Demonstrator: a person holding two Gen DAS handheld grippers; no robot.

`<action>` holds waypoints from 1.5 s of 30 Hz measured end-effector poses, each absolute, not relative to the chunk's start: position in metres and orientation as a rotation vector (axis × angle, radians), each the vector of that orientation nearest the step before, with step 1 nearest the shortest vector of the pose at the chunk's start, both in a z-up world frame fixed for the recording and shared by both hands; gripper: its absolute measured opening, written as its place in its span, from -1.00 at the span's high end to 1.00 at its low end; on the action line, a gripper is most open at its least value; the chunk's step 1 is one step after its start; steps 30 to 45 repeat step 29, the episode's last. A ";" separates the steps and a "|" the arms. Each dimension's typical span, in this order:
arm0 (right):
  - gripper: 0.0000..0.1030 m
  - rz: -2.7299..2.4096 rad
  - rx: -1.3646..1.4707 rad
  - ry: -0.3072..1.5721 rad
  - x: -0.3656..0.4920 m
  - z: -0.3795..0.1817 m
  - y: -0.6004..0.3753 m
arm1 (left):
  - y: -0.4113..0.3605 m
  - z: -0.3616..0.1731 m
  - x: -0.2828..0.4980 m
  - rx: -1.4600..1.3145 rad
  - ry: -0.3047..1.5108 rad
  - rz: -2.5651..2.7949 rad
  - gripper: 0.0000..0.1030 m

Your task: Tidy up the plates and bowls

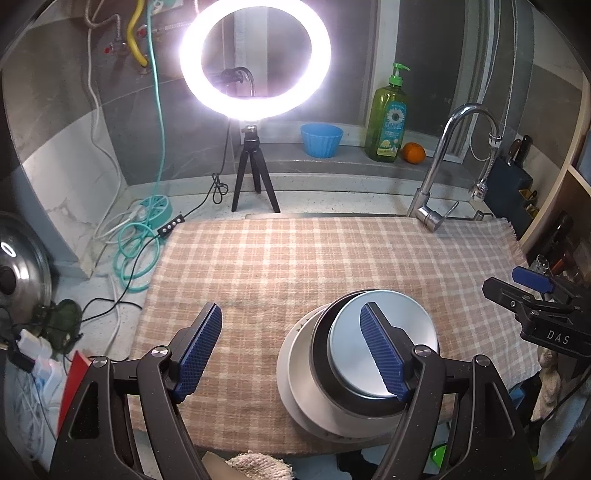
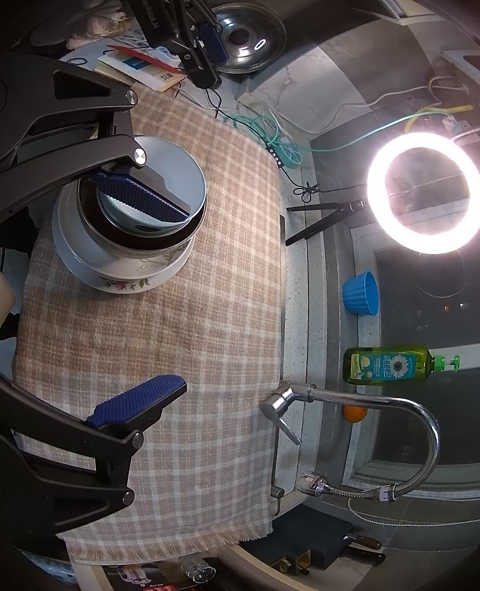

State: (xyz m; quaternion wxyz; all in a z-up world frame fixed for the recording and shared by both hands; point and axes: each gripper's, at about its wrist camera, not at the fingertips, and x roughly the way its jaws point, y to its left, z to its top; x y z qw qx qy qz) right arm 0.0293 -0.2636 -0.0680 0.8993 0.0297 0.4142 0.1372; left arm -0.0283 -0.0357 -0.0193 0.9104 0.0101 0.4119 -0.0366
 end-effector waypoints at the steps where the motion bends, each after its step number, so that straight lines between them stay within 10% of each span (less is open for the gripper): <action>1: -0.69 0.284 0.065 0.860 0.030 -0.069 -0.263 | -0.035 -0.019 -0.028 0.018 0.850 -0.076 -0.50; 45: -0.69 0.280 0.071 0.892 0.039 -0.083 -0.261 | -0.034 -0.023 -0.020 0.019 0.851 -0.059 -0.50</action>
